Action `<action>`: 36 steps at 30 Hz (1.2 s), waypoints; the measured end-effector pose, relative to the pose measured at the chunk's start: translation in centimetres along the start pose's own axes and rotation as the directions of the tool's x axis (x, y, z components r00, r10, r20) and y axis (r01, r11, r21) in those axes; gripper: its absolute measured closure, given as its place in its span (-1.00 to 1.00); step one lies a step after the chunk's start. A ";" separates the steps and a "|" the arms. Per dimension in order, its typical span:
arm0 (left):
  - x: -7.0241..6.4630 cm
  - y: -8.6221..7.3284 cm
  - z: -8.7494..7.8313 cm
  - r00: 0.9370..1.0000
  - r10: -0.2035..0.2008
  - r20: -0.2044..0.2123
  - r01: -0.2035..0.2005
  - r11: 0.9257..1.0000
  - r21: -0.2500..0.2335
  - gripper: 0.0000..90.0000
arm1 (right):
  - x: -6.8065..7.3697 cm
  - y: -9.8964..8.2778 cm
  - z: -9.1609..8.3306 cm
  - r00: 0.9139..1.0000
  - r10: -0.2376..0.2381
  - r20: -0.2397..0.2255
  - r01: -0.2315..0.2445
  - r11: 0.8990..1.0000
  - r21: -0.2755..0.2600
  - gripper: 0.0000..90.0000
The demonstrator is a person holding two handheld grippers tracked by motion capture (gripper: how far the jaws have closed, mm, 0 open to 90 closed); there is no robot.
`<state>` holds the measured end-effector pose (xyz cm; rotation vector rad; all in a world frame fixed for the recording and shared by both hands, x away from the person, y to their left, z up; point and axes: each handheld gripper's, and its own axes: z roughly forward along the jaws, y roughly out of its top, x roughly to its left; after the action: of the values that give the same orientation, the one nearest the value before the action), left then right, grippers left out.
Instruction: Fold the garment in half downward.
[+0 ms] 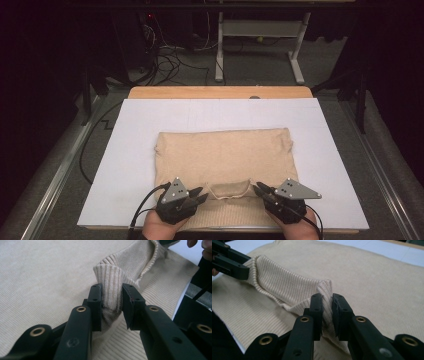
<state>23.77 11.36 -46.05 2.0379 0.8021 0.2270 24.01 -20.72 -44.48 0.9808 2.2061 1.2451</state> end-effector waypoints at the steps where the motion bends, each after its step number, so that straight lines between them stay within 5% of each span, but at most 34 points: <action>1: -0.2 -0.2 0.1 1.000 0.002 0.000 -0.002 1.000 0.006 0.53 | 0.1 -0.2 0.0 1.000 -0.002 -0.002 0.002 1.000 0.010 0.78; 10: -0.5 -1.0 0.0 1.000 -0.012 0.007 0.012 1.000 0.023 0.49 | 0.4 -1.8 0.0 1.000 0.012 -0.025 -0.010 0.998 0.066 0.76; 21: -1.0 -1.0 -1.4 1.000 -0.016 0.015 0.016 1.000 -0.027 0.45 | 0.3 -1.6 -1.8 0.998 0.049 -0.038 -0.049 0.999 -0.001 0.36; 23: -0.8 -0.9 -1.5 1.000 -0.022 0.005 0.022 0.999 -0.038 0.30 | 0.1 -1.4 -2.1 0.998 0.054 -0.029 -0.054 0.998 -0.016 0.33; 33: 1.1 -0.6 -1.5 0.999 0.003 -0.037 -0.006 0.997 -0.072 0.30 | -0.5 -1.2 -1.5 0.997 0.071 -0.008 -0.071 0.997 -0.023 0.25; 36: 2.0 -0.3 -1.7 0.999 -0.004 -0.041 0.000 0.996 -0.095 0.15 | -0.7 -0.8 -0.8 0.997 0.081 -0.007 -0.081 0.996 -0.031 0.21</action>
<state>24.38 13.88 -45.56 1.9488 0.8042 0.3012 23.61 -21.96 -44.76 1.0653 2.1643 1.3150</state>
